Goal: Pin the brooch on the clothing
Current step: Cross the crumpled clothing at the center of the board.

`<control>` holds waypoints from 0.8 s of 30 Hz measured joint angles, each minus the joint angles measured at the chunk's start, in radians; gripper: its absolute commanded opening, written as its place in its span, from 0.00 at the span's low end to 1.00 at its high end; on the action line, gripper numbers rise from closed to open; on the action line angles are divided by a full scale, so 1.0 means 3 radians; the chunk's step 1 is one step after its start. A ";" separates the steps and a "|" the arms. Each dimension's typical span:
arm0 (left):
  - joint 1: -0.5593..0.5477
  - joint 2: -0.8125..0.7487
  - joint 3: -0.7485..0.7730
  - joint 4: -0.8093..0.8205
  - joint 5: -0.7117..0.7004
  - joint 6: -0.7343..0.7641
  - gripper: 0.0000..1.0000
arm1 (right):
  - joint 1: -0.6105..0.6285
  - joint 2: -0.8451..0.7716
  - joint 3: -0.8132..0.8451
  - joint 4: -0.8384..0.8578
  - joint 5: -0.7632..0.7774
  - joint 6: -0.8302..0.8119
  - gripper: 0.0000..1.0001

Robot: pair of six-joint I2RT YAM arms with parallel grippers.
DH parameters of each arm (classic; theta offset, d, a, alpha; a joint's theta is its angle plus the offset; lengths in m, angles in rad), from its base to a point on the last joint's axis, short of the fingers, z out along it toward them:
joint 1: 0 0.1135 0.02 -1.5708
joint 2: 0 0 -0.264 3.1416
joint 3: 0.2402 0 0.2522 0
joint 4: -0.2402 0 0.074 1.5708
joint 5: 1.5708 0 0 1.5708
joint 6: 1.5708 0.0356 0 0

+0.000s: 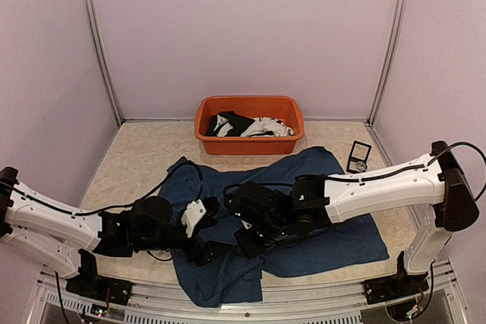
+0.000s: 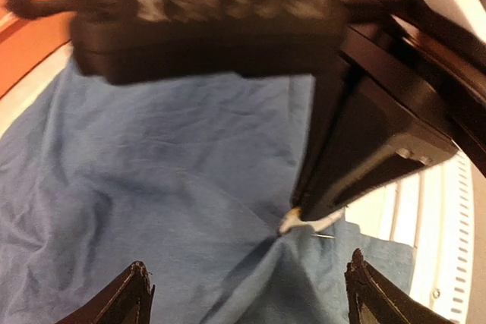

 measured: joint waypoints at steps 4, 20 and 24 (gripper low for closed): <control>0.0108 0.0084 -0.0005 0.0008 0.0422 0.0137 0.80 | -0.0018 0.0000 0.0015 -0.0009 -0.0019 -0.0036 0.00; 0.0492 0.0849 0.0207 0.0072 0.1336 0.0627 0.78 | -0.0027 0.0000 0.0024 -0.0033 -0.0041 -0.0079 0.00; 0.0532 0.0852 0.0240 0.0070 0.1455 0.0696 0.79 | -0.0037 0.0000 0.0052 -0.0042 -0.0034 -0.0080 0.00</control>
